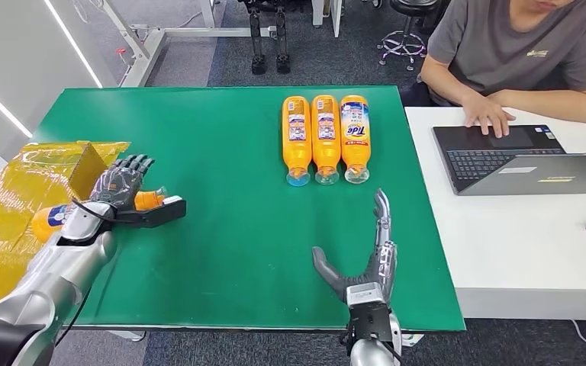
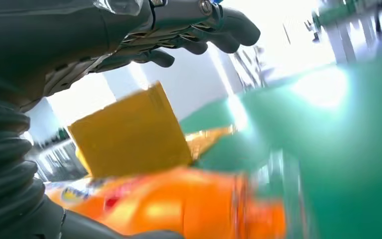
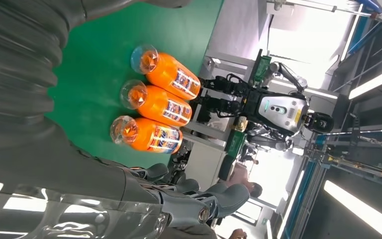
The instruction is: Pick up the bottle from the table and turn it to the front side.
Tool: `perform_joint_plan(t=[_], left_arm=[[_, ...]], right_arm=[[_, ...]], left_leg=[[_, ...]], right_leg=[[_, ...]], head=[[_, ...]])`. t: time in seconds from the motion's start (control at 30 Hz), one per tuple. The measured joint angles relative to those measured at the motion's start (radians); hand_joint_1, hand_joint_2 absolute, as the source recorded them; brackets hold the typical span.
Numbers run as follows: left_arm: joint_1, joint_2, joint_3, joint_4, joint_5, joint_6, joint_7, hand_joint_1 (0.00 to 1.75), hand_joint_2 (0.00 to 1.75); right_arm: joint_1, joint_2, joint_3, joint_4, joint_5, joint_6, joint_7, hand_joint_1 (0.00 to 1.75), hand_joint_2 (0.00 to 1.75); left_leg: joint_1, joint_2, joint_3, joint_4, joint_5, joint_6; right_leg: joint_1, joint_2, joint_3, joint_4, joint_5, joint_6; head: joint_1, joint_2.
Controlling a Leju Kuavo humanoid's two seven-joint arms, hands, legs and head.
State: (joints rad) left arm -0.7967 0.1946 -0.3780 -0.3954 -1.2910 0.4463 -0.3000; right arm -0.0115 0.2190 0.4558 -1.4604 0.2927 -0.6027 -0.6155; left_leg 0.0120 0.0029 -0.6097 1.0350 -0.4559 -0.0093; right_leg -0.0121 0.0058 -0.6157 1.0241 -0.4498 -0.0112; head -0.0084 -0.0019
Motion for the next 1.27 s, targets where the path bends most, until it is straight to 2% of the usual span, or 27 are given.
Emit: perform_joint_plan(t=[0.17,0.47,0.53,0.63,0.73,0.83,0.93,1.07,1.17,1.27], left_arm=[[0.047,0.005,0.080,-0.032,0.095,0.107,-0.056,0.00,1.75],[0.165,0.034,0.219,-0.221,0.154,0.184,-0.116,0.00,1.75],[0.191,0.034,0.250,-0.280,0.216,0.208,-0.167,0.00,1.75],[0.232,0.021,0.298,-0.396,0.413,0.216,-0.300,0.00,1.75],[0.272,-0.007,0.323,-0.541,0.682,0.183,-0.378,0.00,1.75],[0.297,-0.056,0.320,-0.704,1.000,0.109,-0.395,0.00,1.75],[0.303,-0.118,0.306,-0.820,1.203,0.006,-0.400,0.00,1.75],[0.312,-0.197,0.275,-0.893,1.303,-0.103,-0.402,0.00,1.75],[0.326,-0.242,0.255,-0.916,1.320,-0.125,-0.402,0.00,1.75],[0.337,-0.266,0.247,-0.927,1.343,-0.149,-0.402,0.00,1.75]], right_arm=[[0.002,0.005,-0.008,-0.001,0.000,-0.003,0.003,0.00,1.75],[0.016,0.006,-0.018,0.000,-0.027,-0.014,-0.019,0.00,1.75],[0.017,0.006,-0.019,0.002,-0.034,-0.020,-0.025,0.00,1.75],[0.017,0.006,-0.019,0.010,-0.049,-0.029,-0.036,0.00,1.75],[0.016,0.006,-0.019,0.023,-0.069,-0.043,-0.052,0.00,1.75],[0.011,0.006,-0.017,0.040,-0.085,-0.063,-0.066,0.00,1.75],[0.008,0.006,-0.012,0.046,-0.074,-0.081,-0.073,0.00,1.75],[0.016,0.006,-0.010,0.024,-0.024,-0.094,-0.064,0.00,1.75],[0.023,0.006,-0.010,0.000,0.002,-0.097,-0.046,0.00,1.75],[0.026,0.005,-0.010,-0.013,0.014,-0.097,-0.036,0.00,1.75]], left_leg=[[0.000,0.000,0.000,0.000,0.000,0.000],[0.000,0.000,0.000,0.000,0.000,0.000],[0.000,0.000,0.000,0.000,0.000,0.000],[0.000,0.000,0.000,0.000,0.000,0.000],[0.000,-0.001,0.000,0.000,0.000,0.000],[0.000,-0.002,0.000,0.000,0.000,0.000],[-0.001,-0.003,0.000,0.001,0.000,0.000],[-0.001,-0.003,0.000,0.001,0.000,0.000],[-0.001,-0.003,0.000,0.001,0.000,0.000],[0.000,-0.003,0.000,0.001,0.000,0.000]], right_leg=[[0.000,0.000,0.000,0.000,0.000,0.000],[0.000,0.000,0.000,0.000,0.000,0.000],[0.000,0.000,0.000,0.000,0.000,0.000],[0.000,0.000,0.000,0.000,0.000,0.000],[0.000,0.000,0.000,-0.001,0.000,0.000],[0.000,-0.002,0.000,-0.001,0.000,0.000],[0.000,-0.004,0.001,-0.001,0.000,0.000],[0.000,-0.003,0.001,-0.001,0.000,0.000],[-0.001,-0.003,0.001,-0.001,0.000,0.000],[-0.001,-0.003,0.001,-0.001,0.000,0.000]], head=[[0.000,0.000],[0.000,0.000],[0.000,0.000],[0.000,0.000],[0.000,0.000],[0.000,0.000],[0.000,0.000],[0.000,0.000],[0.000,0.000],[0.000,0.000]])
